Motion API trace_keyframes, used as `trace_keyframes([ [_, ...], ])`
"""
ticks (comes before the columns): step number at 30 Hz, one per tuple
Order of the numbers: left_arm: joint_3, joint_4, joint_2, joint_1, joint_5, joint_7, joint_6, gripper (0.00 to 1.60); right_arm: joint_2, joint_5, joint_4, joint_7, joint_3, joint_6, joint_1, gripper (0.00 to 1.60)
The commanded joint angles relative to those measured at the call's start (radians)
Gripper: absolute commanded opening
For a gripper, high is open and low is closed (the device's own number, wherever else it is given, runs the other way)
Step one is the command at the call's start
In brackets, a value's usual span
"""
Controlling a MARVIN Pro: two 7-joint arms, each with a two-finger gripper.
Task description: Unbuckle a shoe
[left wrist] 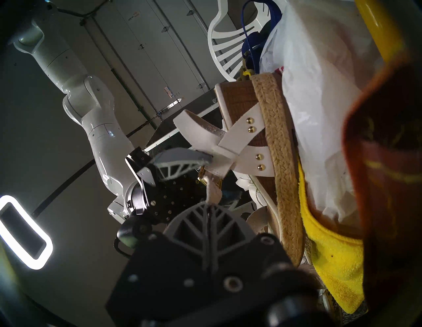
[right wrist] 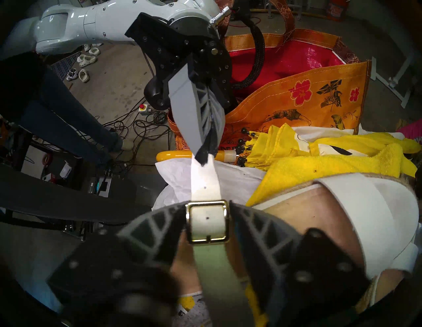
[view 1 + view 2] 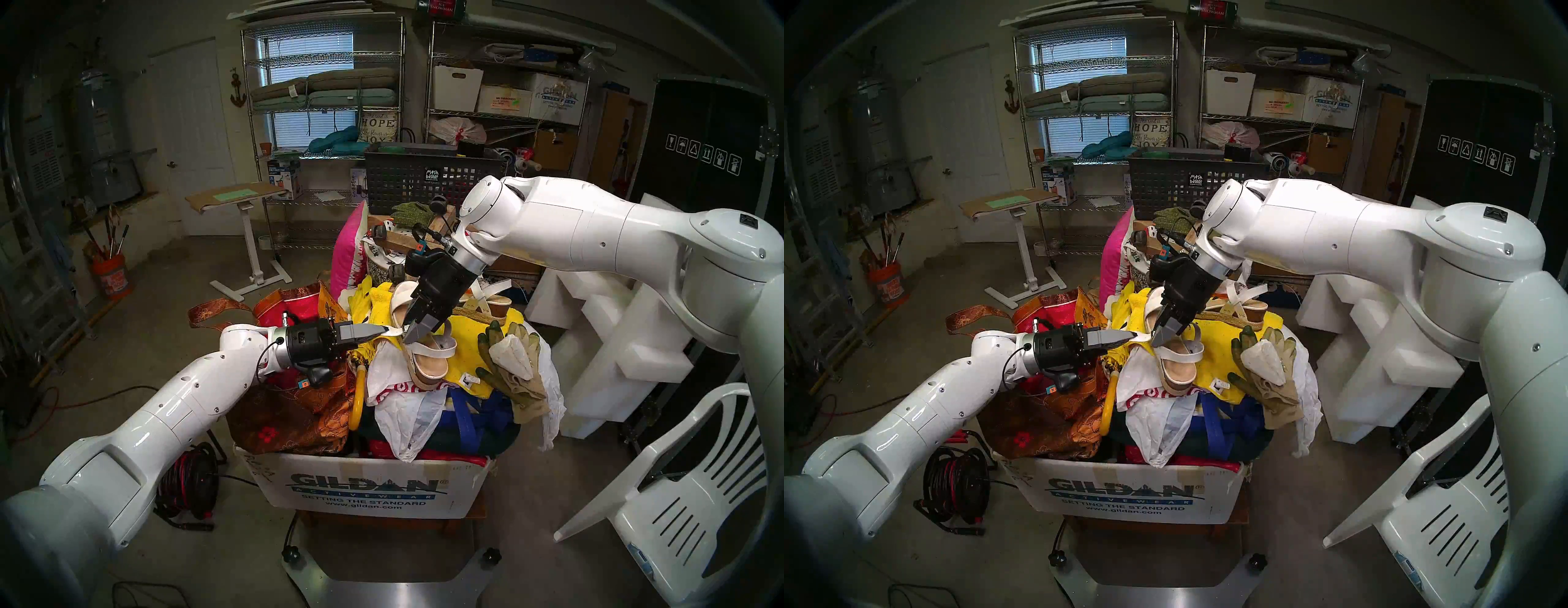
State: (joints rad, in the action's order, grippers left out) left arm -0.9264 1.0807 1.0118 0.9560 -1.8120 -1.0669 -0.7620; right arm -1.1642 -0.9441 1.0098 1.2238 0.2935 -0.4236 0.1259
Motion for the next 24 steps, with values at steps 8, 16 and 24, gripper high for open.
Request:
trace_keyframes([
  [8,0.0,-0.002,0.008,-0.021,0.002,-0.059,0.013,0.0,0.016,0.002,0.018,-0.009,-0.011,-0.015,0.034,0.54],
  [16,-0.001,0.005,0.008,0.004,0.012,-0.047,0.016,0.0,0.02,0.002,0.031,-0.019,-0.017,-0.019,0.038,0.53],
  [24,-0.003,0.023,0.01,0.027,0.02,-0.031,0.017,0.0,0.019,-0.001,0.04,-0.029,-0.022,-0.021,0.036,0.46],
])
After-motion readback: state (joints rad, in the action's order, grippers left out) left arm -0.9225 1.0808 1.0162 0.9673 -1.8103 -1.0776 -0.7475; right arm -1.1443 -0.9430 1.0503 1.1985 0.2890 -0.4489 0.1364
